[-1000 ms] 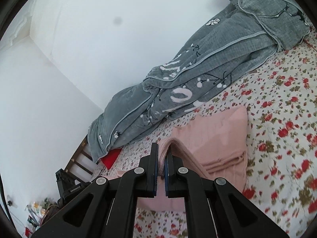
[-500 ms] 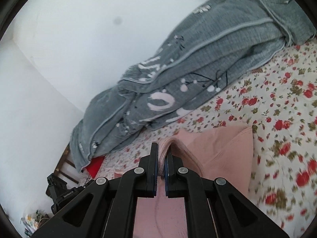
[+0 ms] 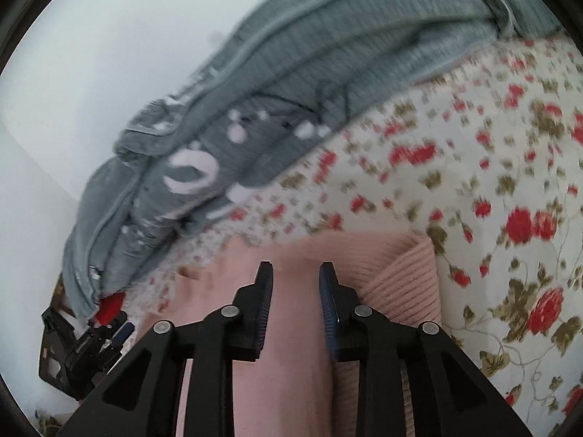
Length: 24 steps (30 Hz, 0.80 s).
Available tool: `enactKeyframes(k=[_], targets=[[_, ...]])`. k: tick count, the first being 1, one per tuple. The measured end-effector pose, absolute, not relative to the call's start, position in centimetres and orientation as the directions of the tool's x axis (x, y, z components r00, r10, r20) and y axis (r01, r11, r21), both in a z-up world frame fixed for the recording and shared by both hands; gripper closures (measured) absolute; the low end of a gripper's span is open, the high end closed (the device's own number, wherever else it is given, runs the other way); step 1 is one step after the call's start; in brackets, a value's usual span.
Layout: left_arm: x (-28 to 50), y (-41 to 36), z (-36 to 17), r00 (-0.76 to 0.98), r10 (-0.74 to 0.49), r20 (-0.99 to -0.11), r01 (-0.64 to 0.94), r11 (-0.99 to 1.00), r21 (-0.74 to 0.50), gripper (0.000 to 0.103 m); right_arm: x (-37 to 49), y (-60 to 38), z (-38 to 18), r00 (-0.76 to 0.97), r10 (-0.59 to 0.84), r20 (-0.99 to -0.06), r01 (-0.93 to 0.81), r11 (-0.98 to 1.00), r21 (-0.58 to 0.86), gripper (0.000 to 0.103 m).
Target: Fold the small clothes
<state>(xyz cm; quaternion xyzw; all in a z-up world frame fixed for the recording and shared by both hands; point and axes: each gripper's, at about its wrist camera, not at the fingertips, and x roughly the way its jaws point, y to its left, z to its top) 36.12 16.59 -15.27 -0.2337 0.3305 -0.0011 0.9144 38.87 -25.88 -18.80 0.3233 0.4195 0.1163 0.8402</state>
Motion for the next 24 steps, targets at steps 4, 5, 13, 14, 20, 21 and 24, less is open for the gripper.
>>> enactKeyframes(k=[4, 5, 13, 14, 20, 21, 24], targets=[[36.9, 16.8, -17.4, 0.749, -0.221, -0.625, -0.133, 0.874, -0.468, 0.053, 38.8, -24.9, -18.7, 0.627, 0.406, -0.665, 0.076, 0.818, 0.57, 0.076], [37.0, 16.8, -17.4, 0.751, -0.231, -0.619, -0.121, 0.873, -0.472, 0.053, 38.9, -24.4, -18.7, 0.62, 0.382, -0.685, 0.075, 0.841, 0.536, 0.076], [37.0, 15.6, -17.2, 0.758, -0.192, -0.623, -0.106, 0.907, -0.409, 0.049, 38.5, -23.2, -18.5, 0.619, 0.31, -0.722, 0.059, 0.898, 0.436, 0.076], [37.0, 15.5, -17.1, 0.76, -0.184, -0.623, -0.105, 0.911, -0.398, 0.048, 38.6, -23.1, -18.5, 0.619, 0.308, -0.722, 0.057, 0.9, 0.433, 0.076], [36.7, 15.0, -16.8, 0.771, -0.154, -0.618, -0.102, 0.928, -0.358, 0.046, 38.4, -22.6, -18.1, 0.628, 0.308, -0.715, 0.03, 0.908, 0.418, 0.072], [36.7, 14.9, -16.8, 0.772, -0.151, -0.617, -0.102, 0.929, -0.355, 0.046, 38.3, -22.6, -18.0, 0.63, 0.307, -0.713, 0.026, 0.909, 0.415, 0.072], [36.6, 14.8, -16.7, 0.775, -0.145, -0.615, -0.1, 0.933, -0.347, 0.045, 38.1, -22.4, -17.8, 0.637, 0.303, -0.709, 0.018, 0.913, 0.407, 0.071]])
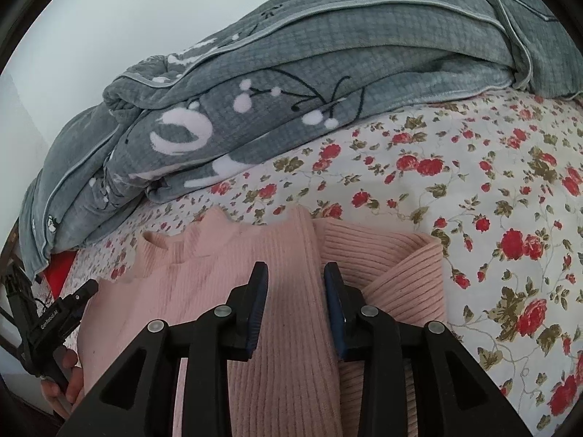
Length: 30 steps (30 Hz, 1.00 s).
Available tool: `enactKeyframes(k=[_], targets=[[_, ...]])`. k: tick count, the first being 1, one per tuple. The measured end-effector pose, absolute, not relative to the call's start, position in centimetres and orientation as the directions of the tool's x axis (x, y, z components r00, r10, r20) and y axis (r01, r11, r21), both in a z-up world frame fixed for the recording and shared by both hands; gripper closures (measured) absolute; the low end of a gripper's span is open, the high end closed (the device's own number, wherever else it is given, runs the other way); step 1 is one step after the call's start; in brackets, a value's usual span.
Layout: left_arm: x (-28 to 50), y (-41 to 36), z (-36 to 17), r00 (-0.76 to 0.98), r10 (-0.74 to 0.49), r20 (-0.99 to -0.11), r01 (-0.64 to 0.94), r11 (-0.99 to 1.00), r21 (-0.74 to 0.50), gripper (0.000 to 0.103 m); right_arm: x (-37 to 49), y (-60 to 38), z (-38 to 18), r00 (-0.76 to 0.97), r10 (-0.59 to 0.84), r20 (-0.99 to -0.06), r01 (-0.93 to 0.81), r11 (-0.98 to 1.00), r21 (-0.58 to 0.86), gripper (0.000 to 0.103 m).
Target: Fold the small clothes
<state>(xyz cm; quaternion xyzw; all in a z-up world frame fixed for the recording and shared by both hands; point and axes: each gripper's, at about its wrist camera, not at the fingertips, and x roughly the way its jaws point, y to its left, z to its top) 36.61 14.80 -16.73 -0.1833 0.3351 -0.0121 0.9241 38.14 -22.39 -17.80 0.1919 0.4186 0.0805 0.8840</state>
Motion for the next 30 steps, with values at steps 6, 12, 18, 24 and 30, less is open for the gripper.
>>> enactKeyframes(k=[6, 12, 18, 24, 30], targets=[[36.4, 14.7, -16.6, 0.782, -0.137, -0.608, -0.096, 0.937, -0.335, 0.043, 37.5, -22.0, -17.0, 0.661, 0.294, -0.691, -0.008, 0.923, 0.384, 0.069], [36.1, 13.8, -16.1, 0.797, -0.097, -0.597, -0.095, 0.955, -0.282, 0.039, 36.1, -19.5, -15.0, 0.722, 0.239, -0.65, -0.099, 0.965, 0.245, 0.062], [35.5, 13.2, -15.5, 0.818, -0.087, -0.569, -0.071, 0.966, -0.25, 0.032, 31.7, -14.9, -10.2, 0.797, 0.236, -0.556, -0.249, 0.967, 0.055, 0.044], [35.3, 13.1, -15.2, 0.827, -0.082, -0.557, -0.076, 0.964, -0.254, 0.032, 30.0, -10.1, -11.9, 0.694, 0.297, -0.656, -0.307, 0.946, 0.104, 0.043], [34.6, 13.1, -14.7, 0.842, -0.069, -0.535, -0.077, 0.966, -0.247, 0.032, 31.3, -9.3, -15.9, 0.657, 0.167, -0.736, -0.19, 0.98, 0.053, 0.051]])
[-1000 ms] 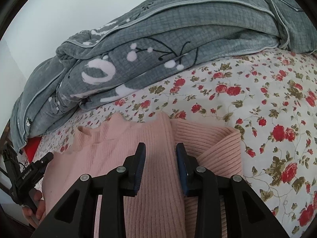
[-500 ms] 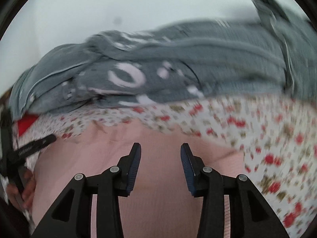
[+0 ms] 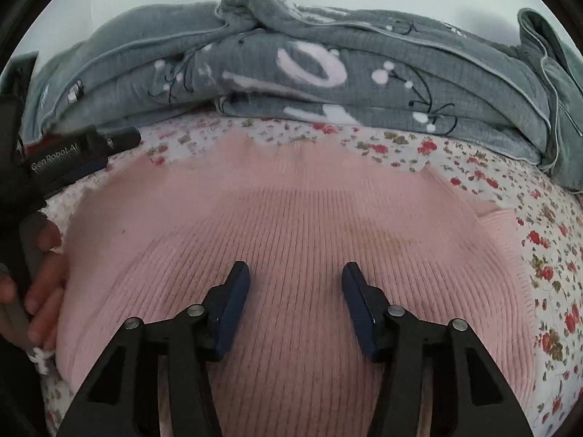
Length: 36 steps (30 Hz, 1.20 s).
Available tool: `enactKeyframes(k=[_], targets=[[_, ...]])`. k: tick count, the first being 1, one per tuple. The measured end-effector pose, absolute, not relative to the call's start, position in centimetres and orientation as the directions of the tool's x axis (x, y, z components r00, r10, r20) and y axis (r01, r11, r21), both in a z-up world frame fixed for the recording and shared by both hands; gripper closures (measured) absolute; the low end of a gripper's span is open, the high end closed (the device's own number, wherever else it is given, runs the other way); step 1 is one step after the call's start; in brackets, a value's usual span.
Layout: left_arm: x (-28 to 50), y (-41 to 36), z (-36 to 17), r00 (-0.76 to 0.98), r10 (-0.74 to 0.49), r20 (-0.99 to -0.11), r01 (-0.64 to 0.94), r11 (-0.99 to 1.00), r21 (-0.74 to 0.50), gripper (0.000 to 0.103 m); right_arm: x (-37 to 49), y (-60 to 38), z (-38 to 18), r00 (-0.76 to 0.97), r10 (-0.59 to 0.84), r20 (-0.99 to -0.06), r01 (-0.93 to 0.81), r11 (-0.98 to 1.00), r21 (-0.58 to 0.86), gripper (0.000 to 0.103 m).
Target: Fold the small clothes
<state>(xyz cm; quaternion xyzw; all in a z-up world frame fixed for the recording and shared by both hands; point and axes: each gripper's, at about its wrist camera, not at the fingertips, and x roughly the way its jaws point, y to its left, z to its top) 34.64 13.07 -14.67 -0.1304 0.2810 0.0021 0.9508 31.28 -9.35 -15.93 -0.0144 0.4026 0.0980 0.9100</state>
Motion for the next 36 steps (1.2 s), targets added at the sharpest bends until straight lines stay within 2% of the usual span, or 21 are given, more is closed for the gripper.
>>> enactKeyframes(k=[5, 10, 18, 23, 30, 36], targets=[[33.6, 13.0, -14.1, 0.859, -0.025, -0.512, -0.102, 0.97, -0.219, 0.032, 31.2, -8.9, -16.3, 0.657, 0.128, -0.743, -0.186, 0.983, 0.006, 0.051], [30.9, 13.0, -12.6, 0.892, 0.007, -0.452, -0.107, 0.975, -0.196, 0.03, 31.2, -8.2, -16.3, 0.663, 0.095, -0.742, -0.181, 0.983, -0.036, 0.051], [25.2, 15.1, -15.4, 0.817, -0.08, -0.571, -0.116, 0.947, -0.298, 0.03, 31.0, -9.3, -16.0, 0.659, 0.165, -0.733, -0.19, 0.981, 0.05, 0.051], [24.6, 15.8, -18.1, 0.729, -0.206, -0.653, -0.098, 0.913, -0.396, 0.03, 30.5, -9.2, -15.8, 0.666, 0.169, -0.727, -0.198, 0.979, 0.047, 0.051], [25.0, 13.7, -19.1, 0.728, -0.116, -0.676, -0.108, 0.954, -0.28, 0.023, 28.7, -9.6, -15.4, 0.671, 0.18, -0.719, -0.214, 0.976, 0.045, 0.051], [24.9, 13.5, -18.9, 0.733, -0.111, -0.671, -0.106, 0.956, -0.273, 0.023, 27.6, -9.2, -15.3, 0.685, 0.158, -0.711, -0.22, 0.975, 0.004, 0.051]])
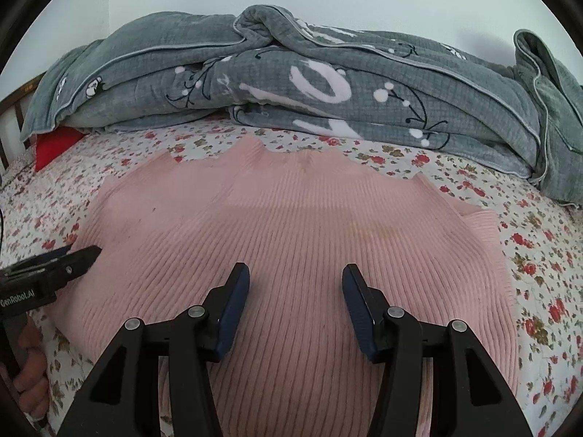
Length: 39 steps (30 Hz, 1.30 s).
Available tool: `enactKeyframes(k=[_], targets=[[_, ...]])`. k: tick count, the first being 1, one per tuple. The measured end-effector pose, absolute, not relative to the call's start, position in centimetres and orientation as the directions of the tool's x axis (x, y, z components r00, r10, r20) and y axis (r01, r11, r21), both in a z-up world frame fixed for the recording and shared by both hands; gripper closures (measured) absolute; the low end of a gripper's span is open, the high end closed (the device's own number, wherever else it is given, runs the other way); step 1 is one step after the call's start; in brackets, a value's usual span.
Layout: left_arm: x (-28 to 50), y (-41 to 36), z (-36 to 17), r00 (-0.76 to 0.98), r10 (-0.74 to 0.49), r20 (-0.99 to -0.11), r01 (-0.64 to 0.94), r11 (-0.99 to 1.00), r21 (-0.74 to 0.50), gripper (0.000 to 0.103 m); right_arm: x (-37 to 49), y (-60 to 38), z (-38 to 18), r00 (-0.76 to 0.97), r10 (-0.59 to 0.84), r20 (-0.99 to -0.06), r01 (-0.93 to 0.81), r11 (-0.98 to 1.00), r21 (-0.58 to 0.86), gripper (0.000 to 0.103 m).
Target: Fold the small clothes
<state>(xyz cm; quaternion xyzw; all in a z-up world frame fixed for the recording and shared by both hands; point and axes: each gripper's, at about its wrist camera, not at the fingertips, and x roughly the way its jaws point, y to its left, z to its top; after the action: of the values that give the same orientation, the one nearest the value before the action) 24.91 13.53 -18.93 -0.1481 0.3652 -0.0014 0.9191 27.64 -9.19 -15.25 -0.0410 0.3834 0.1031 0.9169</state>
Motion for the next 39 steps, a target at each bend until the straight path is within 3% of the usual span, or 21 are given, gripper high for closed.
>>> enactKeyframes(k=[39], targets=[[24.42, 13.75, -18.51, 0.745, -0.108, -0.658, -0.115, 0.951, -0.286, 0.023, 27.46, -8.95, -15.46, 0.686, 0.145, -0.713, -0.214, 0.977, -0.007, 0.05]])
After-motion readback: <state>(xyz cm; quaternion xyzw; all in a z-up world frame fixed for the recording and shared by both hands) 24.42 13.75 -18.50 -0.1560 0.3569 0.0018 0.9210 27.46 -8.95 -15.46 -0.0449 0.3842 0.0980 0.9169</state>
